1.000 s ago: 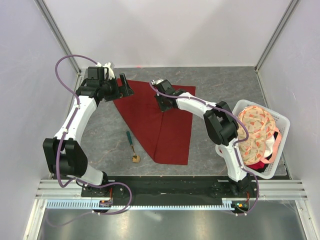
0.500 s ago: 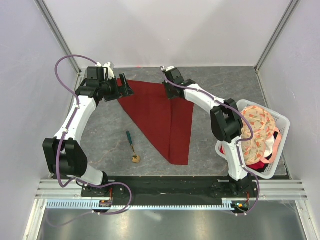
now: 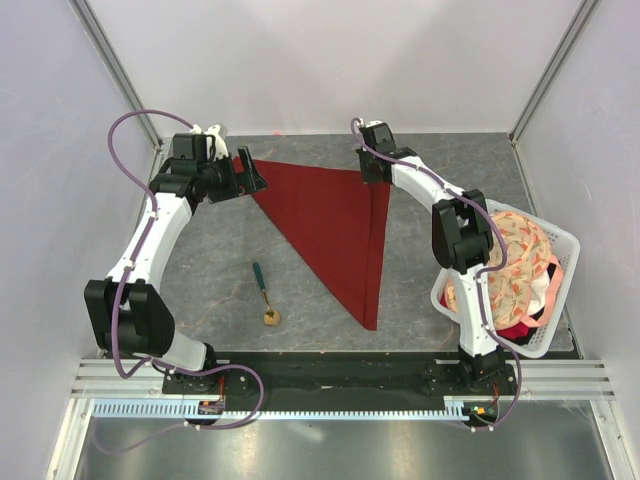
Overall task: Fold the napkin, place the utensils inside, and roll it up
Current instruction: Fold the napkin
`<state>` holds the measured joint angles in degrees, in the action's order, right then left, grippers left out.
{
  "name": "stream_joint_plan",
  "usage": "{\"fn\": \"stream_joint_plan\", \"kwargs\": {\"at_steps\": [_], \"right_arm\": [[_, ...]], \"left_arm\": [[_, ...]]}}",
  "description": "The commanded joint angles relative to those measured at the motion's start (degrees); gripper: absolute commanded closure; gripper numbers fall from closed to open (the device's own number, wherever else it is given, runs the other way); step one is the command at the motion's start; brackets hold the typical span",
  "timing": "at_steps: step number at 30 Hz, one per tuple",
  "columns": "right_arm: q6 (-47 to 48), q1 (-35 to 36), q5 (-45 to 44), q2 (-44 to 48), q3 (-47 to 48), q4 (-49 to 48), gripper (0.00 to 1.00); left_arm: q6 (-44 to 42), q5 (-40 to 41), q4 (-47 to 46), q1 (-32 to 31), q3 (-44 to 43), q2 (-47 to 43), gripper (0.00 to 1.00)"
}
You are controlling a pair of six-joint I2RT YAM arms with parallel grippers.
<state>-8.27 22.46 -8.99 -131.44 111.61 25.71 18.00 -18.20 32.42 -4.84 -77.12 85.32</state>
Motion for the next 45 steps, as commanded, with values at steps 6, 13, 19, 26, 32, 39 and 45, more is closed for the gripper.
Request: {"fn": "stream_joint_plan", "kwargs": {"at_steps": [6, 13, 19, 26, 32, 39, 45], "right_arm": [[0.98, -2.42, -2.61, -3.56, 4.14, -0.93, 0.97], [0.71, -3.39, -3.05, -3.92, 3.79, -1.54, 0.98], [0.63, -4.09, -4.1, -4.53, 4.23, -2.16, 0.98], [0.8, -5.32, -4.1, -5.5, 5.11, -2.07, 0.97], [0.8, -6.11, -4.01, -6.37, 5.63, -2.07, 0.97], [0.63, -6.55, -3.58, -7.52, 6.42, -2.07, 0.97], [0.1, -6.73, -3.58, -7.96, 6.86, -2.07, 0.91]], "left_arm": [[-1.12, -1.14, -2.19, 0.36, 0.13, -2.0, 0.0], [-1.12, -1.31, -2.19, 0.36, 0.13, -1.82, 0.0], [-1.12, -1.49, -2.19, 0.36, 0.13, -1.91, 0.0], [-1.12, -1.67, -2.19, 0.36, 0.13, -1.74, 0.0], [-1.04, -1.76, -2.19, 0.36, 0.13, -1.73, 0.0], [-0.95, -2.11, -2.1, 0.36, 0.13, -1.56, 0.0], [-0.95, -2.28, -2.19, 0.36, 0.13, -1.47, 0.0]]}}
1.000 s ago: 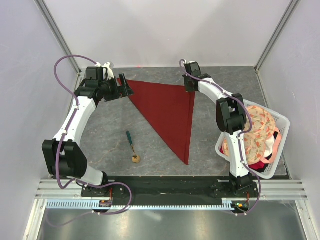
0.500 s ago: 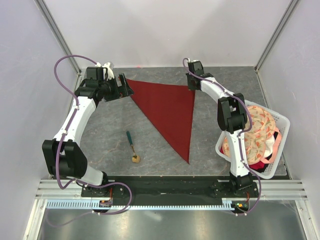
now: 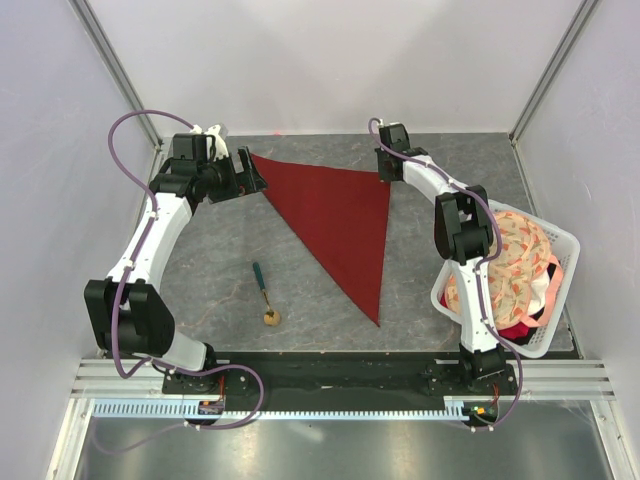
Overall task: Fold the napkin, place the utensils inside, and roll it up
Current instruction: Fold the napkin, then grab a utensil with the right arm
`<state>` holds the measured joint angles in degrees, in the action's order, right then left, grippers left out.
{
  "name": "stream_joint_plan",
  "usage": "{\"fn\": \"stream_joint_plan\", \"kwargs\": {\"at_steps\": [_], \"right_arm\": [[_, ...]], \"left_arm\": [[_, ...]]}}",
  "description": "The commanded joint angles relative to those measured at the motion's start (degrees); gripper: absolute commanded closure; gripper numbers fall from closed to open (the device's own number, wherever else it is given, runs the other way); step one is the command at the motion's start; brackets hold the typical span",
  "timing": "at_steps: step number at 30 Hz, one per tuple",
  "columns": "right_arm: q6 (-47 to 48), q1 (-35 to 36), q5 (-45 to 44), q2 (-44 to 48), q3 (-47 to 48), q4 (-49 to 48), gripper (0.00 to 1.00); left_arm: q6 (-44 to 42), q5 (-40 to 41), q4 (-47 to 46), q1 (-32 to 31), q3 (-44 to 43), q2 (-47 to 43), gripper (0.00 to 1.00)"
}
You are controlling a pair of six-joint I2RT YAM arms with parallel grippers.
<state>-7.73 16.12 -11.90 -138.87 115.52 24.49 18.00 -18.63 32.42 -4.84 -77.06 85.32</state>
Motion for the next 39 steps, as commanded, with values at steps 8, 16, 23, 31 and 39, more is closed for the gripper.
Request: {"fn": "stream_joint_plan", "kwargs": {"at_steps": [8, 16, 23, 31, 39], "right_arm": [[-0.36, -0.47, 1.17, 3.59, 1.9, -0.59, 0.42], [-2.11, 1.01, 7.49, 17.74, -8.98, -0.58, 0.36], [-7.91, 14.01, 9.26, 32.06, -24.72, -0.5, 0.36], [-17.58, 35.61, 10.67, 31.39, -28.69, -0.76, 0.39], [-20.66, 44.96, 8.21, 19.96, -19.39, 0.56, 0.43]], "left_arm": [[-0.95, -1.76, -2.1, 0.36, 0.24, -1.29, 0.0], [-1.03, 1.31, -3.42, 0.36, 2.08, -1.82, 0.0], [2.21, 0.1, -4.3, 7.54, 9.28, -5.77, 0.0], [1.25, 3.51, -5.0, 10.03, 16.06, -12.28, 0.0], [0.81, 5.1, -4.91, 10.03, 16.41, -14.56, 0.0]]}}
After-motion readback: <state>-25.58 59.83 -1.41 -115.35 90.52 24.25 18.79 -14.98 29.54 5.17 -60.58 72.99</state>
